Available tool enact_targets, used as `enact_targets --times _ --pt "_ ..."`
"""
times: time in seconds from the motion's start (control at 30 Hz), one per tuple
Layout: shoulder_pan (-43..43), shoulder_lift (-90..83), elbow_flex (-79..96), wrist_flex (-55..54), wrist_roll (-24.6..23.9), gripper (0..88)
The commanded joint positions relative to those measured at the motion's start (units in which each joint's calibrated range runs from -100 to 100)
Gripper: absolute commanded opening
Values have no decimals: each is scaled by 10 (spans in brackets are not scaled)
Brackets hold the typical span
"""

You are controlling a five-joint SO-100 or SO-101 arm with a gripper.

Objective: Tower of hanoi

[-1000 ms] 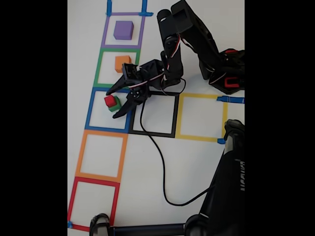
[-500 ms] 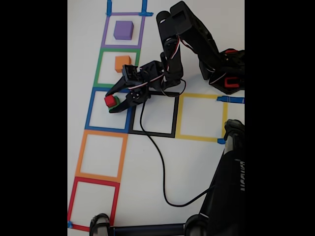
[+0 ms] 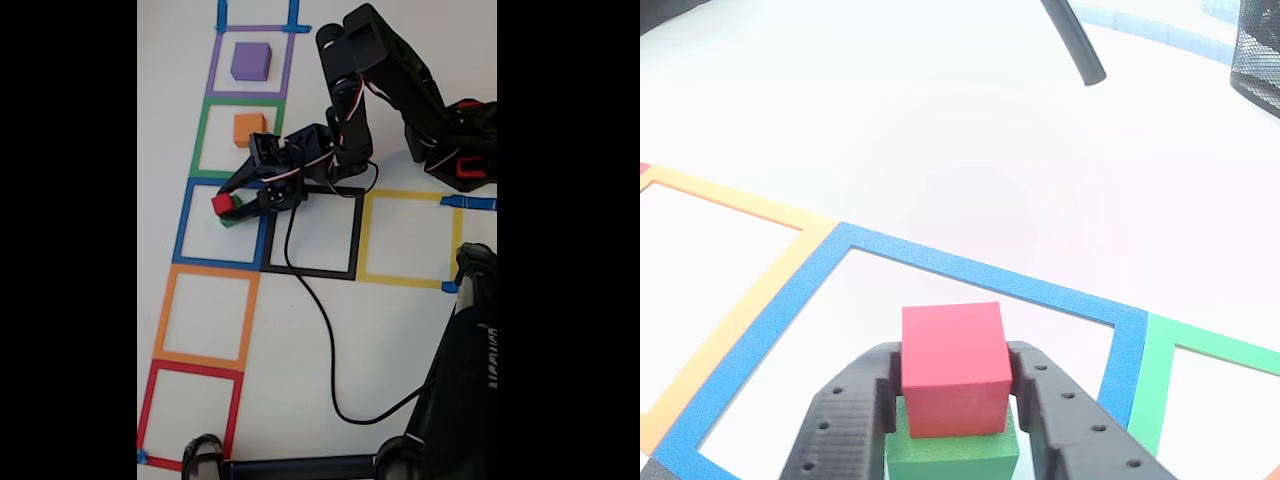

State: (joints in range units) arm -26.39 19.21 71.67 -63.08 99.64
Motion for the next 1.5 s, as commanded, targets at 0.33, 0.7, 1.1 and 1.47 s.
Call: enact_targets --times 0.33,0.7,1.1,1.47 --pt "-12 -129 8 88 4 27" --pt "51 -581 58 554 4 20" --pt "182 -749 -439 1298 4 18" --pt "338 -637 -815 1515 4 15"
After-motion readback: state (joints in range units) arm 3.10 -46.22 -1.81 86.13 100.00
